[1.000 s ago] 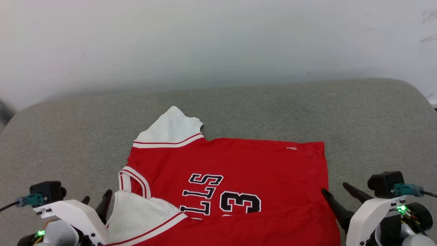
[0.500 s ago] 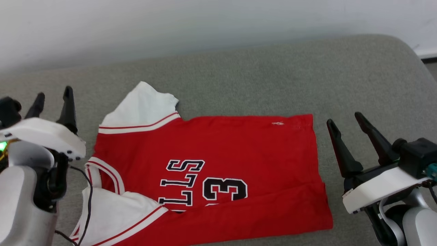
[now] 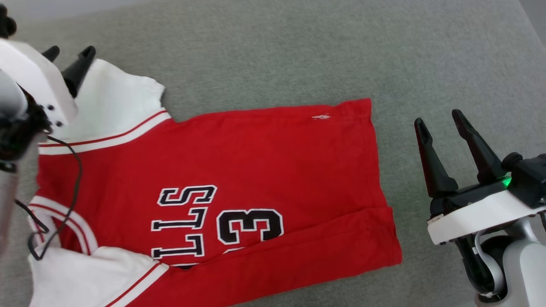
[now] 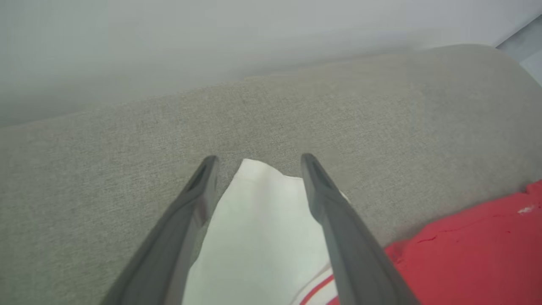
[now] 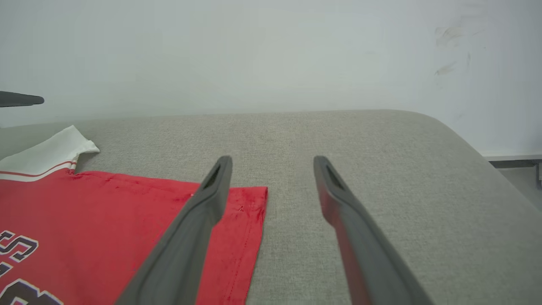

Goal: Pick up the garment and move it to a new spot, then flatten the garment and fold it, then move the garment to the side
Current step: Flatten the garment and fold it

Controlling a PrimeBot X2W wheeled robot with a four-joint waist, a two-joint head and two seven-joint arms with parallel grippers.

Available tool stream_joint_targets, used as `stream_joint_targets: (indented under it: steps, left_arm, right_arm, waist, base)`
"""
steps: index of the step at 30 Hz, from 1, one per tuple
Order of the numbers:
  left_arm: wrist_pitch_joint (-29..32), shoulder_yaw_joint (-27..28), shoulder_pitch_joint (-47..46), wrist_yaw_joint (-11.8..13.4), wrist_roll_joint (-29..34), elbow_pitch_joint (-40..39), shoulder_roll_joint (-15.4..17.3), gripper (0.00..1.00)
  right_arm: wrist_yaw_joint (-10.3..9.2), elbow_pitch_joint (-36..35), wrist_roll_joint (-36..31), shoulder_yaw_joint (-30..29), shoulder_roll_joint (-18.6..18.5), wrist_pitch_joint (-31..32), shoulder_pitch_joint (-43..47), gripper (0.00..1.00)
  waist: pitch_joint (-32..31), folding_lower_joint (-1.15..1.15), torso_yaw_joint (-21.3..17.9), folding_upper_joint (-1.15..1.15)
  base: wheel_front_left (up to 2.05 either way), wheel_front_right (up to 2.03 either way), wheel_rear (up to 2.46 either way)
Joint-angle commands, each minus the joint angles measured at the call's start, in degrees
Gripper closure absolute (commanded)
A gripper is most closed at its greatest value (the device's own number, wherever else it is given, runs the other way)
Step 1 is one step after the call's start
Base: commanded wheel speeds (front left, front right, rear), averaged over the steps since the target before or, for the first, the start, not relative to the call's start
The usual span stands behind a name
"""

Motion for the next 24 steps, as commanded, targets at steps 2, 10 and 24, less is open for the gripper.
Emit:
stream_joint_targets:
  steps: [2,10,24]
  left_arm:
    - [4.27,-0.97,-2.37,-0.84,-0.71,0.88,1.41,0.00]
    - [21.75,-3.41,-8.81,-0.31,-2.78,4.15,6.73,0.00]
    - [29.54,-4.53,-1.74,4.16,-7.07,9.66,3.84,1.00]
  right_arm:
    - [-0.02,0.24,0.43,0.26,0.52,-0.39,-1.25,0.00]
    - [-0.02,1.25,2.07,1.78,1.34,-1.60,-2.35,0.00]
    - [-0.02,4.36,5.45,2.12,0.45,-1.27,-3.47,0.00]
  waist:
    - [2.22,-0.01,-2.08,0.00]
    - [6.80,-0.01,-5.42,0.00]
    - [8.85,-0.01,-6.64,0.00]
  base:
    - [0.00,0.00,0.00]
    - [0.00,0.00,0.00]
    - [0.00,0.00,0.00]
